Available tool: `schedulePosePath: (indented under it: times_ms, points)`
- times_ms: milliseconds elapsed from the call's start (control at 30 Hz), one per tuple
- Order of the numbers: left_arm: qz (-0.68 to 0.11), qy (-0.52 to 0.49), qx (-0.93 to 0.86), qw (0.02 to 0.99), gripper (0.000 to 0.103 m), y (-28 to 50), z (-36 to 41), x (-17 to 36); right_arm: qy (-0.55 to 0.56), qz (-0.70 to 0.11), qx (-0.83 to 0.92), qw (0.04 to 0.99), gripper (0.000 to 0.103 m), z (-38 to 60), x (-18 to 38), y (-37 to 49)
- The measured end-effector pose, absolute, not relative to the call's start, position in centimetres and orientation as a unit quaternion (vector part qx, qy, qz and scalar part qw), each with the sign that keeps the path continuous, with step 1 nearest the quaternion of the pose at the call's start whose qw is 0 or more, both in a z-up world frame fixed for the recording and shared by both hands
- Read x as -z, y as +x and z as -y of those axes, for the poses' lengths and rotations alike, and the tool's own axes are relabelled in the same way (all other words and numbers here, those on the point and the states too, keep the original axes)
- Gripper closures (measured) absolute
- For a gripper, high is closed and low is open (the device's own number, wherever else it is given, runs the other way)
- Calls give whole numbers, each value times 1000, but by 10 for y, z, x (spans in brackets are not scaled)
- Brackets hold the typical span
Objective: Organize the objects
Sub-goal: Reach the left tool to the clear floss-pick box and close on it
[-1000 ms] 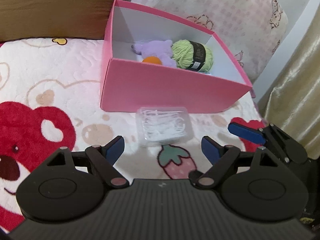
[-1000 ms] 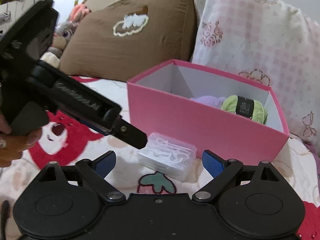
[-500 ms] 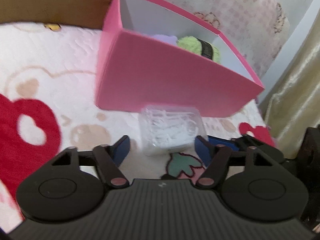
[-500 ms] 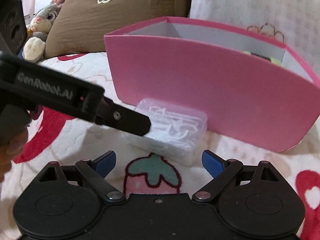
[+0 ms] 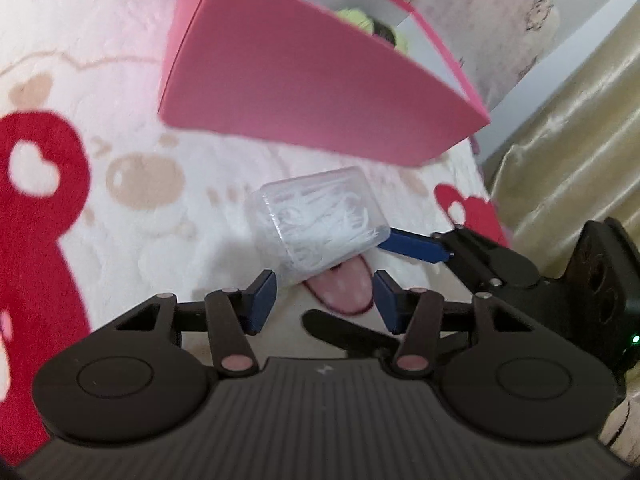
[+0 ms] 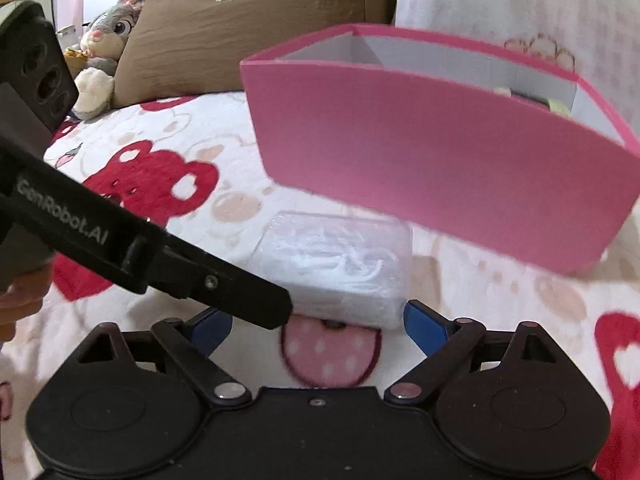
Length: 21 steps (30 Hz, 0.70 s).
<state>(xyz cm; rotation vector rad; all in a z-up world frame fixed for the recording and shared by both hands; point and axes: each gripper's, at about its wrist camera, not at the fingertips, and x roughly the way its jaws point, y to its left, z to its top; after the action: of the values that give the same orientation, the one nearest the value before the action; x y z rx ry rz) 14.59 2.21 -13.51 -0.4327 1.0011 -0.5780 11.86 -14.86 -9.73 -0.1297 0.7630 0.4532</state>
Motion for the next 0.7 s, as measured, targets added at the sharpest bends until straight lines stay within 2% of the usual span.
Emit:
schedulePosePath:
  times_ms: [100, 267, 367, 533, 700]
  points:
    - [-472, -214, 255, 816, 47, 148, -30, 132, -58, -384, -204, 899, 7, 149, 101, 119]
    - [-457, -245, 227, 825, 46, 154, -41, 133, -25, -394, -188, 899, 5, 152, 103, 125]
    - [-449, -248, 233, 826, 49, 156, -39, 134, -14, -394, -194, 898, 5, 154, 103, 125]
    - [-452, -251, 239, 822, 64, 160, -33, 137, -44, -391, -201, 897, 5, 146, 101, 126]
    - [-460, -266, 233, 814, 67, 168, -37, 144, -59, -397, -192, 896, 5, 136, 98, 132]
